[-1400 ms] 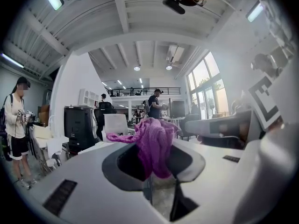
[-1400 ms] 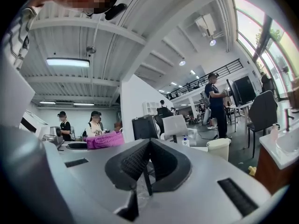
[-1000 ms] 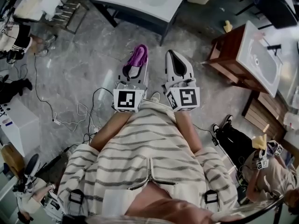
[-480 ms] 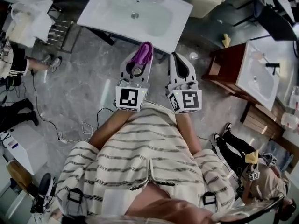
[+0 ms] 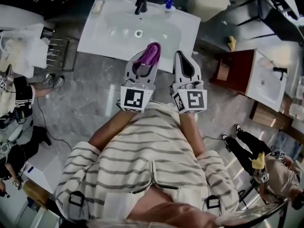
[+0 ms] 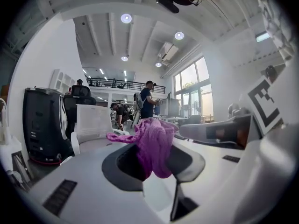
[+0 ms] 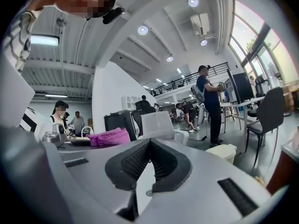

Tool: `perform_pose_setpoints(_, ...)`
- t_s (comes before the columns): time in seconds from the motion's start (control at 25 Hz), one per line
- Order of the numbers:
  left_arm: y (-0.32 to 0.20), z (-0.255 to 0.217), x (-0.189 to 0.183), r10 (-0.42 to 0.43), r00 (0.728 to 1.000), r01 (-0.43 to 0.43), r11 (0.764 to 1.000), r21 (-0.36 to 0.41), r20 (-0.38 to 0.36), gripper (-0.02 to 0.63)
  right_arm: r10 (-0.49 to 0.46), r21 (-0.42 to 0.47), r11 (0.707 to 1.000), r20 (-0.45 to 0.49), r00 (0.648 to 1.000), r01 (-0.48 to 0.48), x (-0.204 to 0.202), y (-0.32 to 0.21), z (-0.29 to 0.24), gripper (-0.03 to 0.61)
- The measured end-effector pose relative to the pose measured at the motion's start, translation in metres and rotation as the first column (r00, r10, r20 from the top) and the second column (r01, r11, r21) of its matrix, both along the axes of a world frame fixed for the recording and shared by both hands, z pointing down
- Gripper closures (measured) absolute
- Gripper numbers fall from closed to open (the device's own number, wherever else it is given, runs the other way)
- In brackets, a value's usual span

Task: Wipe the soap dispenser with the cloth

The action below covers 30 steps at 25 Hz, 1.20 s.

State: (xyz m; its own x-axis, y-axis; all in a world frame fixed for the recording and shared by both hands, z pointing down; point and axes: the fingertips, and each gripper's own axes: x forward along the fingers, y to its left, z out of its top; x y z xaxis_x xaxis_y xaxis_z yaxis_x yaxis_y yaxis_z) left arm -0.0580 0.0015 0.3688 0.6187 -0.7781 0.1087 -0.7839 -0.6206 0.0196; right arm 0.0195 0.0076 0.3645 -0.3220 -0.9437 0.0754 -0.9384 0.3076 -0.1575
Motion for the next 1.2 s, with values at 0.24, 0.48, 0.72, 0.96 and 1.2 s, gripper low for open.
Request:
perform_pose_setpoints(0.24, -0.045, 0.009, -0.005, 0.045, 0.999, -0.045, 0.998, -0.031, -0.005, 0.485, 0.038, -0.029, 0.999, -0.018, 0.999, -0.039, -0.007, -0.043, 0.005, 0.578)
perform_pose_setpoints(0.48, -0.072, 0.022, -0.006, 0.042, 0.999, -0.042, 0.997, -0.064, 0.006, 0.485, 0.041, -0.055, 0.998, -0.011, 0.999, -0.042, -0.006, -0.07, 0.013, 0.578)
perform_pose_setpoints(0.72, -0.094, 0.034, 0.007, 0.02, 0.999, -0.017, 0.997, -0.077, 0.028, 0.485, 0.006, -0.078, 0.997, -0.014, 1.0, -0.007, 0.004, -0.091, 0.028, 0.578)
perform_pose_setpoints(0.96, -0.116, 0.052, 0.017, -0.005, 0.999, 0.008, 0.996, -0.092, 0.041, 0.485, -0.004, -0.112, 0.994, 0.006, 1.0, 0.004, 0.015, -0.119, 0.052, 0.578)
perform_pose_setpoints(1.2, -0.133, 0.073, 0.021, -0.035, 0.998, 0.041, 0.993, -0.108, 0.061, 0.485, -0.02, -0.138, 0.99, 0.0, 1.0, 0.02, 0.024, -0.142, 0.077, 0.578)
